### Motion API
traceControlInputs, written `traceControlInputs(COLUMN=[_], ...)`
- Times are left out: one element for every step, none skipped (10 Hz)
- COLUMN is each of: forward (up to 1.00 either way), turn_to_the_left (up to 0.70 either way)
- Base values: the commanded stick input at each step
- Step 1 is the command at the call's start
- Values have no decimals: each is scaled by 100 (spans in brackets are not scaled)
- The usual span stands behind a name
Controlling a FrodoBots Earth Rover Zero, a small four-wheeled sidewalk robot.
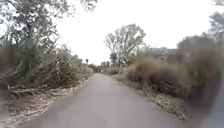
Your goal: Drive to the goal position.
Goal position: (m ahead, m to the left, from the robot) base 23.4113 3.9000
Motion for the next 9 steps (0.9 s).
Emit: traceControlInputs(forward=[100, 100, 100, 100, 100, 100, 100, 100, 100], turn_to_the_left=[0, 0, 0, 0, 40, 40, 40, 28, 24])
